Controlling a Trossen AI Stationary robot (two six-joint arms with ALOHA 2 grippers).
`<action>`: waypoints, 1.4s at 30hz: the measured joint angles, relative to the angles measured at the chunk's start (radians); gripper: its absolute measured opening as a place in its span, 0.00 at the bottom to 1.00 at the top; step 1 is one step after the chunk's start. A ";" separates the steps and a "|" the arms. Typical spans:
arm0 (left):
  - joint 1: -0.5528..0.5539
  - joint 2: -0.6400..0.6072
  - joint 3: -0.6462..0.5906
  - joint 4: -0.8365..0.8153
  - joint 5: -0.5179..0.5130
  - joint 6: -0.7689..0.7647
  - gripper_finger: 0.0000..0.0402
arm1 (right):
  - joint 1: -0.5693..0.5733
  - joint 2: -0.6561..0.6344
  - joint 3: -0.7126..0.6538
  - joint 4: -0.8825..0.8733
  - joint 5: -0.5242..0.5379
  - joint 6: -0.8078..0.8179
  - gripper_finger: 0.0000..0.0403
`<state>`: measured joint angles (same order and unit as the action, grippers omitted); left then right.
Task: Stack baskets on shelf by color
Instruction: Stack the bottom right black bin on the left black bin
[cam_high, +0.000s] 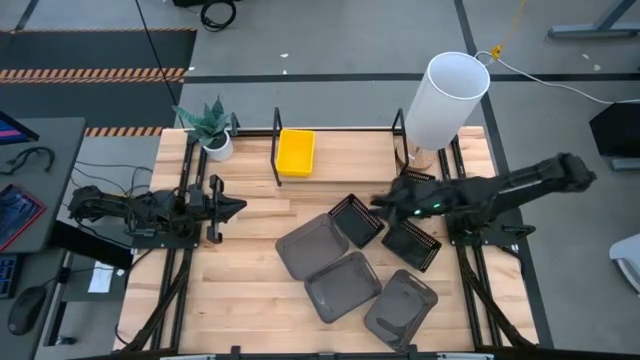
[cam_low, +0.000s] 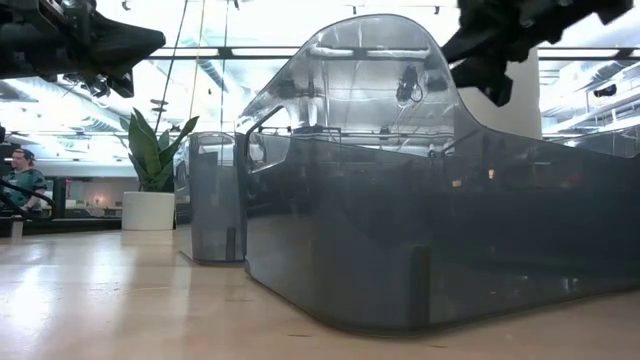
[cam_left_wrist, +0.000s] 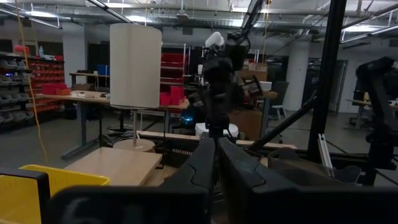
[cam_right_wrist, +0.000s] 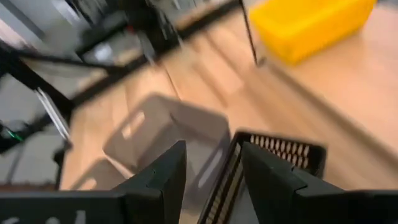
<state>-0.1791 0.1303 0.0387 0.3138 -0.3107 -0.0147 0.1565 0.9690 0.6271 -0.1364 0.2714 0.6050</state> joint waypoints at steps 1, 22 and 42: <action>0.000 0.000 0.000 0.000 0.000 0.000 0.06 | 0.010 0.047 0.026 -0.015 0.000 0.015 0.40; 0.000 0.000 0.000 0.002 0.000 0.000 0.06 | 0.088 0.596 0.670 -0.844 -0.078 0.074 0.40; 0.000 0.000 0.000 0.003 0.000 0.000 0.07 | 0.022 0.601 0.513 -1.102 -0.101 -0.516 0.39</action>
<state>-0.1787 0.1303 0.0391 0.3164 -0.3107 -0.0143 0.1784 1.5703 1.1403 -1.2380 0.1703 0.0886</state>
